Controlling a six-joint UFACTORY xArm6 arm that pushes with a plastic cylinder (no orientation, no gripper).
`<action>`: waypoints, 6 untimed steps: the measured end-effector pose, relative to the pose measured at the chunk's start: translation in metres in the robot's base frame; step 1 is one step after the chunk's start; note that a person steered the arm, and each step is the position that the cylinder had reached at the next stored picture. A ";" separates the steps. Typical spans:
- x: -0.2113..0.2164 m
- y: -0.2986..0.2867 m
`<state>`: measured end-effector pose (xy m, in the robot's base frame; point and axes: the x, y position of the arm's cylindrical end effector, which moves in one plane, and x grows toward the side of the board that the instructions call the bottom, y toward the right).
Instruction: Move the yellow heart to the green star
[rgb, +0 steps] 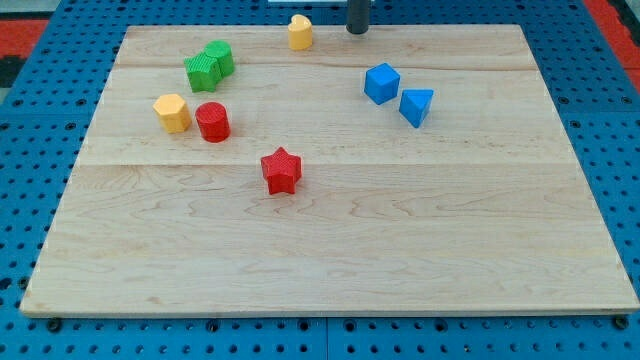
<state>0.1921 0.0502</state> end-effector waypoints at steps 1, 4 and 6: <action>0.000 -0.046; 0.013 -0.271; 0.004 -0.245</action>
